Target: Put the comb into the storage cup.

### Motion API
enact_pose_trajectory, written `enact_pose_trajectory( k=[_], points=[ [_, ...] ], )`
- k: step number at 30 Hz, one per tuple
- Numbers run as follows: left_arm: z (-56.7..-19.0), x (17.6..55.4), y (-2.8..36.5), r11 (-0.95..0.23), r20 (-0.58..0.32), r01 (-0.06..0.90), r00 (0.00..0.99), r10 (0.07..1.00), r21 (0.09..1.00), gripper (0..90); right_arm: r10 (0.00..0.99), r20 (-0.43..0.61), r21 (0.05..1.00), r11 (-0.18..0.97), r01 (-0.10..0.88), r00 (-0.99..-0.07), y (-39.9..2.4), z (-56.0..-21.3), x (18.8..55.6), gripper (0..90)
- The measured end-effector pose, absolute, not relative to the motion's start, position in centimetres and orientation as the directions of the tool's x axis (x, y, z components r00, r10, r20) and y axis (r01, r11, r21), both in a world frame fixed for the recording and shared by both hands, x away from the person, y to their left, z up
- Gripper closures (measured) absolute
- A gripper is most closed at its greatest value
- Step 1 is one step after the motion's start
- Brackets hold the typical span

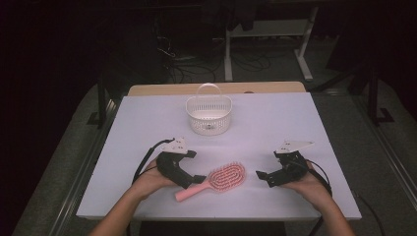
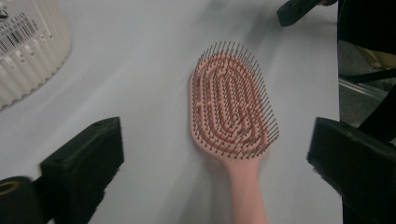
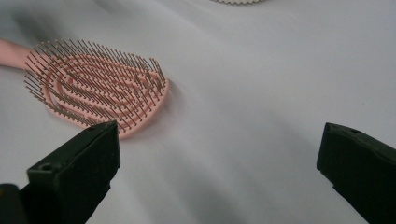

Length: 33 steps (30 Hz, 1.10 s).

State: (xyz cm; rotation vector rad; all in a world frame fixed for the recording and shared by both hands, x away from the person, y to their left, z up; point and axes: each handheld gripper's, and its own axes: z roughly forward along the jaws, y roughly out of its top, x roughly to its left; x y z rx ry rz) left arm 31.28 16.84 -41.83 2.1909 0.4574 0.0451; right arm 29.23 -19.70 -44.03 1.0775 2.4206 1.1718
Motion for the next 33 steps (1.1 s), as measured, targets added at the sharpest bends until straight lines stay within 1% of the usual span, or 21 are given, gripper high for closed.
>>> enact_pose_trajectory(
  k=[5, 8, 12, 14, 20, 21, 22, 26, 27, 33],
  points=[
    [-42.2, 31.0, 16.6, -0.578, -0.12, 0.312, 0.931, 0.346, 0.754, 7.1, 0.708, 0.096, 0.754, 0.407, 0.515, -0.699, -19.6, -44.1, 29.2, 0.0],
    [-42.4, 30.8, 16.5, -0.592, -0.119, 0.312, 0.932, 0.342, 0.743, 13.3, 0.71, 0.097, 0.753, 0.406, 0.517, -0.698, -19.6, -44.1, 29.3, 0.0],
    [-42.7, 30.6, 16.3, -0.61, -0.115, 0.315, 0.932, 0.344, 0.727, 17.1, 0.707, 0.099, 0.752, 0.408, 0.518, -0.7, -19.5, -44.1, 29.3, 0.0],
    [-42.9, 30.5, 16.1, -0.618, -0.12, 0.317, 0.933, 0.339, 0.719, 21.7, 0.707, 0.1, 0.75, 0.408, 0.52, -0.7, -19.5, -44.2, 29.3, 0.0],
    [-43.4, 30.3, 15.7, -0.64, -0.119, 0.319, 0.934, 0.336, 0.699, 28.6, 0.707, 0.101, 0.747, 0.411, 0.523, -0.7, -19.5, -44.2, 29.3, 0.0],
    [-43.5, 30.3, 15.6, -0.641, -0.123, 0.322, 0.934, 0.336, 0.696, 28.6, 0.707, 0.101, 0.747, 0.411, 0.523, -0.7, -19.5, -44.2, 29.3, 0.0],
    [-43.6, 30.2, 15.4, -0.648, -0.129, 0.324, 0.935, 0.331, 0.689, 32.2, 0.707, 0.101, 0.747, 0.412, 0.522, -0.701, -19.5, -44.2, 29.3, 0.0],
    [-43.8, 30.1, 15.2, -0.66, -0.124, 0.323, 0.936, 0.33, 0.679, 33.9, 0.707, 0.101, 0.746, 0.412, 0.524, -0.7, -19.5, -44.2, 29.3, 0.0],
    [-43.8, 30.1, 15.1, -0.666, -0.122, 0.322, 0.936, 0.329, 0.673, 35.9, 0.706, 0.101, 0.746, 0.412, 0.523, -0.701, -19.5, -44.2, 29.3, 0.0],
    [-44.3, 29.9, 14.7, -0.697, -0.121, 0.319, 0.94, 0.319, 0.642, 40.9, 0.71, 0.105, 0.745, 0.408, 0.528, -0.697, -19.5, -44.2, 29.3, 0.0]
  ],
)
